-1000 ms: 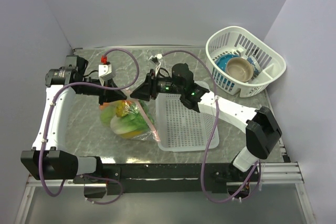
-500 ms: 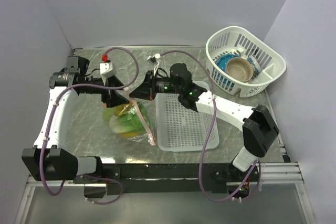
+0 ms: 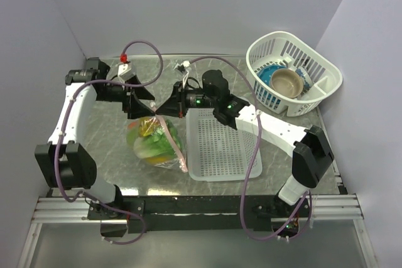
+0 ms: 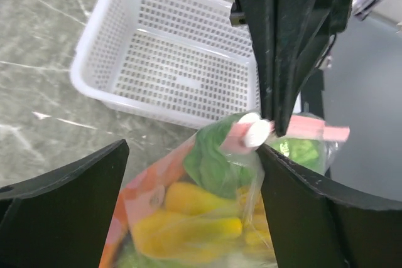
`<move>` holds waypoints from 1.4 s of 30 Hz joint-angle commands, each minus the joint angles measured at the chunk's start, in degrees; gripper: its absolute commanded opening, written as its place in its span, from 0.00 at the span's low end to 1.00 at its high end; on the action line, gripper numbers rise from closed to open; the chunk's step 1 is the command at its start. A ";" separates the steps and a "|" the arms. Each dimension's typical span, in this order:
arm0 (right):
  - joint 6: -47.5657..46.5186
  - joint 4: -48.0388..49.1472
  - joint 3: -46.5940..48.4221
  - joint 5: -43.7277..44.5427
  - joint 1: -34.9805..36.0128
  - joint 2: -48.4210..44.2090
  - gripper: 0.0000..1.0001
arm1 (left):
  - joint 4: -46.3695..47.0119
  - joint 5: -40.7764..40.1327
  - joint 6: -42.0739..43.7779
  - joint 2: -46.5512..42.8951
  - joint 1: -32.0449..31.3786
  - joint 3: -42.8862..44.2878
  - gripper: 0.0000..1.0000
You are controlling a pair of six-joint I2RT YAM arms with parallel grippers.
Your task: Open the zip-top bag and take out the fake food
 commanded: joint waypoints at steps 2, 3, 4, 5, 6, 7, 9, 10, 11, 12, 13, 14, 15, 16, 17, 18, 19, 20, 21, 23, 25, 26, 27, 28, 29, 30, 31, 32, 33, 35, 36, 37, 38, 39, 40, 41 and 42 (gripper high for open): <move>-4.98 -4.91 10.28 -6.40 0.26 -0.82 0.00 | -4.78 3.75 8.23 -1.46 0.44 -2.98 0.96; -5.68 -6.06 11.43 -7.53 -0.18 -0.29 0.00 | -4.78 4.54 7.71 -1.29 0.44 -1.85 0.98; -7.34 -8.94 12.57 -7.98 -0.97 -0.11 0.00 | -4.69 5.15 5.88 -1.11 0.62 -0.88 0.99; -8.32 -10.45 14.85 -8.24 -1.41 0.15 0.00 | -4.78 5.86 4.90 -1.02 0.71 0.87 0.99; -9.37 -11.94 15.91 -8.16 -1.59 0.50 0.00 | -4.69 6.91 4.19 -1.20 0.88 1.58 0.99; -11.47 -14.66 16.97 -8.16 -2.11 0.76 0.00 | -4.69 8.83 3.14 -1.55 0.97 2.28 0.99; -12.45 -15.82 18.91 -9.12 -2.55 1.47 0.00 | -4.51 10.69 3.22 -2.86 0.97 3.25 0.99; -12.80 -16.26 19.44 -10.34 -2.82 1.73 0.00 | -4.51 12.18 3.83 -3.30 0.97 3.26 0.99; -12.72 -16.53 20.48 -10.88 -3.25 2.08 0.00 | -4.51 12.71 4.10 -3.83 0.97 3.17 0.99; -12.81 -16.70 21.02 -11.14 -3.35 2.87 0.00 | -4.43 13.07 4.01 -4.01 0.97 2.91 0.99; -12.63 -17.05 21.37 -11.76 -3.52 3.22 0.00 | -4.25 13.50 4.27 -4.01 0.97 2.91 0.99; -12.37 -16.88 22.07 -12.11 -3.96 3.58 0.00 | -4.42 13.51 4.62 -4.10 1.06 2.73 0.99; -12.11 -16.62 22.34 -12.55 -4.05 4.19 0.00 | -4.42 13.42 4.89 -3.84 1.06 2.21 0.99; -11.58 -16.36 22.60 -13.08 -4.05 4.54 0.00 | -4.51 13.42 5.41 -3.75 0.97 1.85 0.99; -11.23 -16.09 23.04 -13.95 -3.96 4.89 0.00 | -4.51 13.51 5.68 -3.57 0.97 1.50 0.99; -11.14 -16.09 23.04 -14.48 -3.96 5.51 0.00 | -4.60 13.60 6.03 -3.05 0.97 0.72 0.99; -10.53 -15.57 23.31 -15.01 -3.96 5.77 0.00 | -4.60 13.77 6.82 -2.78 0.97 0.36 0.99; -10.35 -15.39 23.39 -15.62 -3.96 6.04 0.00 | -4.60 14.64 7.26 -2.26 1.14 -0.17 0.99; -10.17 -15.30 23.57 -15.98 -4.05 6.65 0.00 | -4.60 15.17 7.70 -2.17 1.41 -0.43 0.99; -9.91 -14.95 24.27 -17.29 -3.96 7.27 0.00 | -4.51 16.84 9.98 -1.73 2.11 -1.48 0.99; -9.91 -15.47 24.89 -18.17 -3.61 8.32 0.00 | -4.43 18.16 13.04 -1.46 3.69 -1.84 0.99; -9.99 -16.08 26.11 -18.44 -3.52 8.67 0.00 | -4.51 18.34 13.93 -1.20 4.30 -2.02 0.99; -10.34 -16.70 26.64 -18.96 -3.44 9.20 0.00 | -4.43 18.78 14.73 -1.02 5.70 -2.10 0.99; -10.78 -17.57 27.26 -18.88 -3.35 9.38 0.00 | -4.43 18.87 15.69 -1.02 6.41 -2.19 0.99; -10.96 -17.84 27.35 -18.79 -3.35 9.38 0.00 | -4.51 18.87 15.70 -0.67 6.77 -2.54 0.99; -10.96 -17.76 27.35 -18.71 -3.35 9.29 0.00 | -4.51 18.61 15.44 -0.58 6.94 -2.72 0.99; -11.22 -17.76 27.44 -18.88 -3.43 9.29 0.00 | -4.51 18.17 15.00 -0.58 6.86 -3.07 0.99; -11.14 -17.85 27.53 -19.14 -3.43 9.29 0.00 | -4.60 18.25 15.43 -1.02 6.95 -4.72 0.99; -11.05 -17.85 27.70 -19.23 -3.35 9.64 0.00 | -4.51 18.26 16.31 -1.54 6.77 -5.70 0.99; -10.26 -17.15 28.14 -20.02 -3.26 10.34 0.00 | -4.60 18.34 18.86 -2.51 6.33 -7.80 0.99; -10.00 -16.97 28.23 -20.29 -3.26 10.61 0.00 | -4.51 18.69 19.21 -2.69 5.98 -8.17 0.99; -9.73 -16.97 28.75 -20.72 -3.26 10.87 0.00 | -4.43 19.30 19.04 -2.61 5.54 -8.26 0.99; -9.56 -16.88 28.93 -20.90 -3.08 11.14 0.00 | -4.51 19.66 18.61 -2.34 5.28 -7.91 0.99; -9.47 -17.05 29.19 -20.99 -3.00 11.66 0.00 | -4.51 20.01 18.25 -2.17 4.49 -7.64 0.99; -9.90 -17.84 29.81 -20.99 -2.82 11.93 0.00 | -4.51 20.27 17.73 -2.08 4.14 -7.29 0.99; -10.17 -18.46 30.16 -20.82 -2.73 12.10 0.00 | -4.43 20.80 17.37 -1.82 3.87 -6.59 0.99; -10.43 -18.98 30.42 -20.73 -2.73 12.45 0.00 | -4.43 20.80 17.02 -1.90 3.35 -6.24 0.99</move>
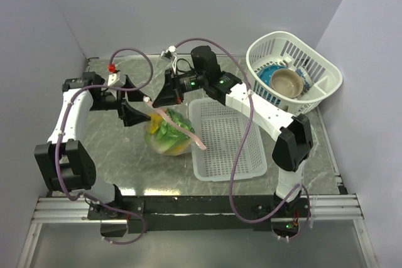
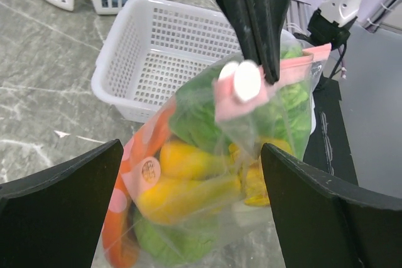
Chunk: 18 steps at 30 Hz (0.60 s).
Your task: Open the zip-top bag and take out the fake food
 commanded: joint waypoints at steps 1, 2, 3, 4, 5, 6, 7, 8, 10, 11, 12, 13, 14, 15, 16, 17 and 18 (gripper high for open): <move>0.34 2.56 5.10 -3.07 0.96 -0.46 0.00 | -1.39 12.59 0.69 -1.22 -1.81 2.31 0.99; 0.51 2.82 4.83 -2.98 0.96 -0.55 0.00 | -1.47 12.59 0.52 -1.31 -1.90 2.49 0.99; 0.43 2.82 4.57 -2.72 0.88 -0.90 0.00 | -1.56 12.15 0.43 -1.40 -1.90 2.58 0.99; 0.08 2.74 4.04 -2.54 0.87 -0.99 0.00 | -1.56 11.80 0.08 -1.40 -1.90 2.75 0.99; -0.10 2.65 3.95 -2.45 0.87 -1.16 0.00 | -1.56 11.27 -0.19 -1.57 -1.90 3.19 0.99; -0.27 2.47 3.86 -2.54 0.87 -1.25 0.00 | -1.48 10.31 -0.45 -1.58 -1.90 3.45 0.99; -0.62 2.04 3.69 -2.54 0.79 -1.25 0.00 | -1.56 9.87 -1.15 -1.75 -1.82 3.80 0.99; -0.89 1.86 3.60 -2.54 0.87 -1.34 0.00 | -1.56 9.51 -1.50 -1.92 -1.90 4.42 0.99; -0.98 1.59 3.51 -2.80 0.87 -1.25 0.00 | -1.48 9.16 -2.21 -2.28 -1.55 5.91 0.99; -1.07 1.42 3.51 -3.06 0.87 -1.16 0.00 | -1.47 9.25 -2.38 -2.63 -1.29 6.52 0.99; -1.24 1.07 3.60 -3.15 0.96 -1.25 0.00 | -1.47 9.86 -2.39 -2.89 -0.59 6.97 0.99; -1.33 1.07 3.51 -3.33 0.96 -1.25 0.00 | -1.39 10.21 -2.21 -3.15 -0.15 7.41 0.99; -1.24 1.24 3.51 -3.59 0.88 -1.51 0.00 | -1.30 10.47 -1.77 -3.77 0.20 7.41 0.99; -1.16 1.24 3.60 -3.68 0.87 -1.52 0.00 | -0.60 10.65 -2.03 -3.69 0.64 7.32 0.99; -1.07 1.16 3.86 -3.94 0.96 -1.60 0.00 | 0.97 10.48 -2.56 -3.60 0.65 7.06 0.99; -1.07 1.15 3.95 -4.03 1.05 -1.69 0.00 | 0.81 10.48 -2.47 -3.07 0.73 7.06 0.99; -1.07 0.81 4.13 -4.12 1.14 -1.78 0.00 | -0.49 10.48 0.75 -2.55 1.08 7.41 0.99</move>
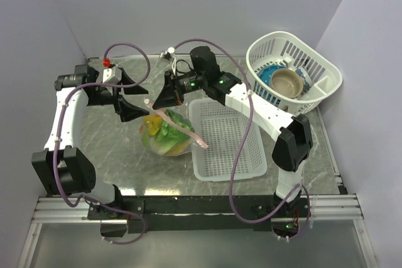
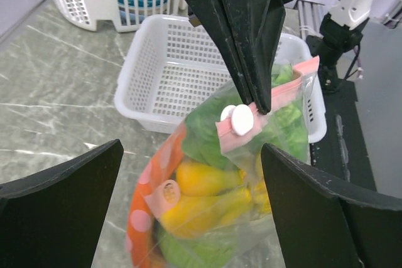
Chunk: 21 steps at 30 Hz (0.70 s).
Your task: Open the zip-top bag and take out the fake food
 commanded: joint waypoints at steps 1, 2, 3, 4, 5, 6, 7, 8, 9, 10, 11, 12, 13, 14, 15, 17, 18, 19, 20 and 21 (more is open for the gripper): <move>-0.17 2.40 3.89 -3.25 0.90 -2.13 0.00 | -1.64 11.17 1.83 0.25 1.19 2.77 0.99; -0.35 2.05 4.15 -3.34 1.07 -2.04 0.00 | -1.65 11.61 1.13 0.87 1.54 3.04 0.99; -0.70 1.35 4.59 -3.42 1.07 -2.04 0.00 | -1.74 11.79 -0.80 1.40 1.55 3.30 0.99; -0.87 1.08 4.85 -3.42 1.07 -1.95 0.00 | -1.74 12.66 -1.42 2.27 1.55 3.57 0.99; -0.96 0.82 5.03 -3.51 1.16 -1.78 0.00 | -1.56 12.76 -2.13 2.28 1.46 3.31 0.99; -1.22 0.38 5.64 -3.51 1.07 -1.60 0.00 | -1.65 12.85 -1.35 2.20 1.20 3.22 0.99; -1.23 0.29 5.99 -3.60 1.16 -1.43 0.00 | -1.56 12.85 -0.12 1.24 1.02 1.83 0.99; -1.23 0.03 6.26 -3.51 1.16 -1.16 0.00 | -1.65 12.76 1.37 0.53 0.58 0.77 0.99; -1.40 -0.24 6.52 -3.34 1.25 -1.08 0.00 | -1.65 12.76 3.82 -0.26 0.58 -0.11 0.99; -1.49 -0.24 6.61 -3.25 1.25 -1.07 0.00 | -1.56 12.76 4.45 -1.66 0.41 -1.51 0.99; -1.66 -0.33 6.70 -3.07 1.16 -1.16 0.00 | -1.56 12.59 4.81 -2.11 0.32 -1.96 0.99; -1.84 -0.50 6.79 -2.99 1.25 -1.16 0.00 | -0.08 12.41 3.68 -2.46 0.32 -2.23 0.93; -1.93 -0.59 6.88 -2.99 1.25 -1.16 0.00 | 1.32 12.15 2.19 -3.16 0.32 -2.49 0.85; -1.76 -0.59 6.79 -3.07 1.25 -1.16 0.00 | 2.56 12.06 0.69 -3.34 0.40 -2.58 0.76; -1.58 -0.16 6.53 -2.99 1.25 -0.99 0.00 | 4.40 12.23 -1.15 -3.52 0.32 -2.58 0.60; -0.70 1.08 6.00 -2.90 1.34 -0.90 0.00 | 4.33 12.58 -1.78 -3.61 0.32 -2.23 0.37; -0.61 1.25 5.74 -2.72 1.34 -0.99 0.00 | 4.24 12.59 -1.87 -3.69 0.06 -2.06 0.25; -0.87 1.34 4.95 -1.85 1.42 -1.07 0.00 | 3.98 12.32 -1.35 -3.69 -0.03 -1.88 0.10; -1.31 1.17 4.60 -0.89 1.51 -1.51 0.00 | 3.80 12.15 -1.26 -4.04 -0.03 -1.70 0.04; -2.79 0.56 4.24 -0.18 1.51 -1.86 0.01 | 3.71 11.80 -1.08 -4.22 -0.12 -1.62 0.01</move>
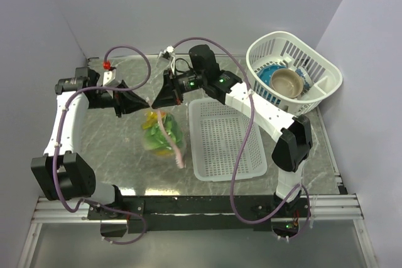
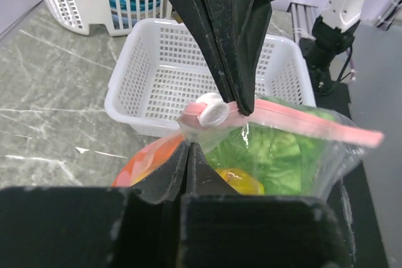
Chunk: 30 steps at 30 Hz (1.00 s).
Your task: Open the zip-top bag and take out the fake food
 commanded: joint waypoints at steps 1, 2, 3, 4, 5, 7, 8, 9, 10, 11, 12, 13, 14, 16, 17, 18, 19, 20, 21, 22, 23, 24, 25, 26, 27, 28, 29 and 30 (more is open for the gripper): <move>-1.15 3.42 0.86 -0.68 0.92 -2.21 0.02 | 2.12 10.75 1.19 -1.53 -0.04 1.12 0.01; -1.41 3.50 0.24 1.24 0.92 -2.91 0.06 | 1.68 10.05 1.28 -1.62 -0.03 1.29 0.01; -1.85 3.59 -0.38 2.13 0.92 -3.35 0.19 | 1.33 9.69 1.37 -1.62 -0.03 1.29 0.01; -1.68 4.28 -1.43 3.10 0.92 -3.71 0.27 | 0.63 9.51 2.94 -1.53 -0.12 1.21 0.01; -1.59 4.64 -1.87 5.28 0.92 -4.49 0.34 | -0.77 8.99 4.43 -1.18 -0.12 1.29 0.01; -0.98 6.30 -3.45 8.37 0.92 -5.29 0.48 | -3.16 8.72 6.65 -0.74 -0.12 1.29 0.01; -0.63 7.01 -3.98 9.69 0.92 -6.08 0.50 | -3.16 8.46 6.47 -0.31 -0.12 1.21 0.01; -0.53 7.63 -4.34 11.44 1.01 -6.43 0.52 | -3.16 8.37 6.30 -0.22 -0.12 1.21 0.01; -0.53 8.07 -4.69 12.33 1.10 -6.52 0.53 | -3.16 8.37 5.95 0.05 -0.04 1.29 0.01; -0.79 7.81 -4.52 13.38 1.36 -6.61 0.54 | -3.07 8.28 5.68 0.22 -0.03 1.38 0.01; -1.23 7.46 -4.17 14.61 1.62 -6.35 0.54 | -3.16 8.28 5.68 0.23 -0.03 1.29 0.01; -1.32 7.02 -3.47 14.79 1.71 -6.26 0.54 | -3.16 8.28 5.85 0.14 -0.12 1.21 0.01; -1.32 7.02 -3.20 14.88 1.80 -5.74 0.54 | -3.07 8.28 5.86 0.14 -0.04 1.03 0.01; -1.06 7.54 -2.58 15.15 1.80 -5.38 0.54 | -3.07 8.28 6.29 -0.04 -0.12 0.77 0.01; -0.89 7.72 -2.32 15.15 1.89 -4.95 0.54 | -3.16 8.28 6.38 -0.13 -0.04 0.50 0.01; -0.62 7.81 -1.45 14.97 1.89 -4.59 0.53 | -3.07 8.28 6.30 -0.13 -0.03 0.42 0.01; -0.36 7.81 -1.09 14.80 1.98 -4.15 0.53 | -3.16 8.28 6.21 -0.13 -0.12 0.41 0.01; -0.18 7.98 -0.74 14.54 1.98 -3.54 0.52 | -3.07 8.11 6.03 -0.04 -0.12 0.41 0.02; 0.25 8.33 -0.47 14.45 1.98 -3.27 0.50 | -3.16 8.02 5.60 -0.13 -0.12 0.41 0.02; 0.61 8.94 -0.56 14.01 1.98 -3.18 0.49 | -3.07 7.76 5.42 -0.13 -0.04 0.41 0.02; 1.22 9.73 -0.91 13.66 2.06 -2.92 0.48 | -3.07 7.58 5.33 -0.13 -0.12 0.33 0.02; 1.66 10.26 -0.82 13.48 1.98 -2.92 0.45 | -3.07 7.32 5.50 -0.30 -0.04 0.15 0.03; 1.84 10.70 -0.91 13.48 1.98 -2.75 0.44 | -3.16 7.05 5.50 -0.48 -0.03 -0.37 0.03; 2.10 11.14 -0.82 13.30 1.98 -2.74 0.41 | -3.16 6.97 5.77 -0.56 -0.12 -0.55 0.03; 2.63 11.67 -0.74 13.13 1.98 -2.74 0.40 | -3.16 6.96 5.85 -0.65 -0.12 -0.81 0.03; 2.80 11.67 -0.56 13.21 1.98 -2.57 0.39 | -3.07 6.96 5.86 -0.65 -0.12 -0.99 0.03; 2.98 11.67 -0.30 12.87 1.98 -2.13 0.36 | -3.16 7.05 5.77 -0.65 -0.04 -1.08 0.03; 3.07 11.33 0.14 12.78 2.06 -1.95 0.35 | -3.07 7.14 5.51 -0.57 -0.12 -1.08 0.04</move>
